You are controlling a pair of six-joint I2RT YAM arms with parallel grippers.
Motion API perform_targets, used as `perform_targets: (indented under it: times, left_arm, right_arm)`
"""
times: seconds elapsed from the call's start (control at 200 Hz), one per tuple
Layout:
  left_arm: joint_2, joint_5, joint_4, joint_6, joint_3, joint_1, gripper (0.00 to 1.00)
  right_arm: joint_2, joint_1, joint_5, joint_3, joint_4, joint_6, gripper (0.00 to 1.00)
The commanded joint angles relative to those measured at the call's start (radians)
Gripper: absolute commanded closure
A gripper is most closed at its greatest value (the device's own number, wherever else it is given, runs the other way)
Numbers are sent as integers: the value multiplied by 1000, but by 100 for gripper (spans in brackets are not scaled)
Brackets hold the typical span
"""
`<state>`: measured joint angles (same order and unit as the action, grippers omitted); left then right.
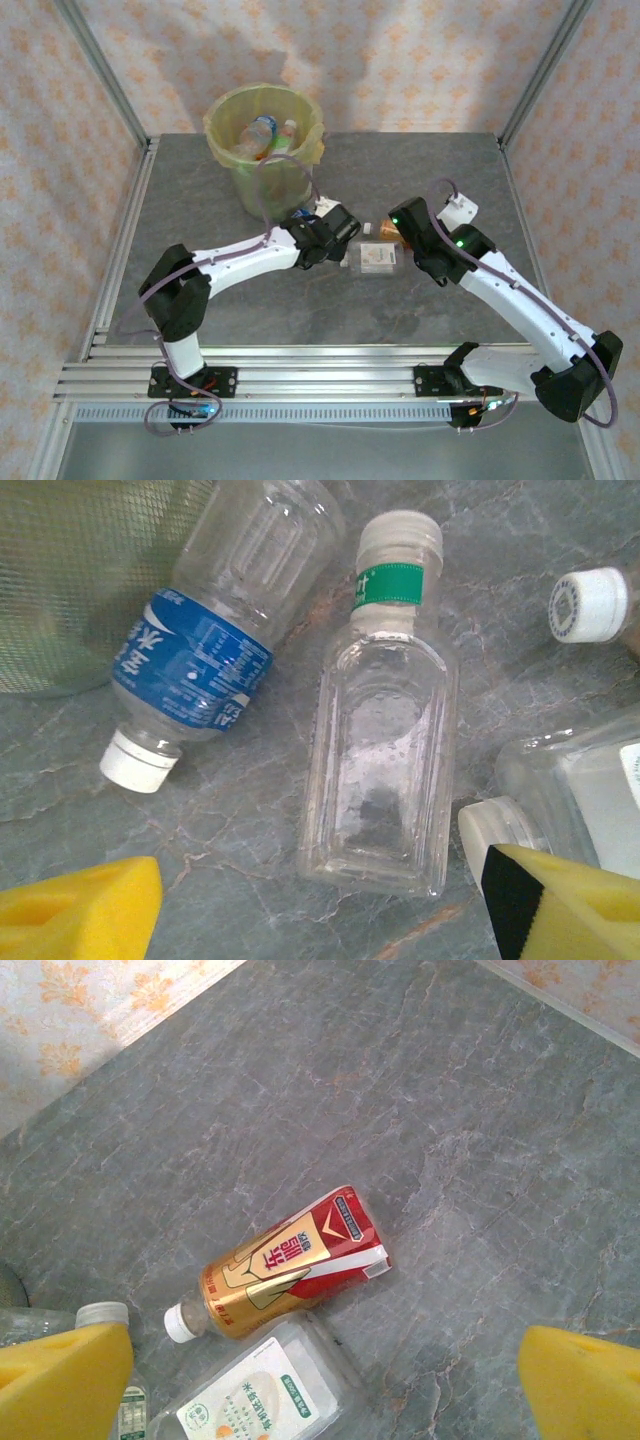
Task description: Put the plastic bottles in the bin
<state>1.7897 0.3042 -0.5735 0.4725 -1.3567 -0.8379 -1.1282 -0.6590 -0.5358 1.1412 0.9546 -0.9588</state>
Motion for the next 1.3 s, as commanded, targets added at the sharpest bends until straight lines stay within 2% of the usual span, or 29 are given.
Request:
perform_targets:
  times: [0.0,0.14,0.245,0.741,0.961,1.296]
  left_arm:
    - [40,12,-17,24,-38,-3,16]
    - [94,22,-13,18,-71,-2,18]
    - [141,43,-35,31,-107,-1,23]
    - [234,34,-43,36,-177,39,24]
    - [251,13,-33,37,-170,49,28]
    - [294,-14,-25,33,-181,59,23]
  right_arm:
    - [3,6,-49,-14,29,-18,1]
    - [2,5,-50,-19,26,-17,1]
    - [4,7,-51,-23,25,-17,1]
    - [-1,9,-47,-39,13,-18,1]
    - [-1,9,-43,-45,7,-20,1]
    - [-8,10,-35,-46,3,-17,1]
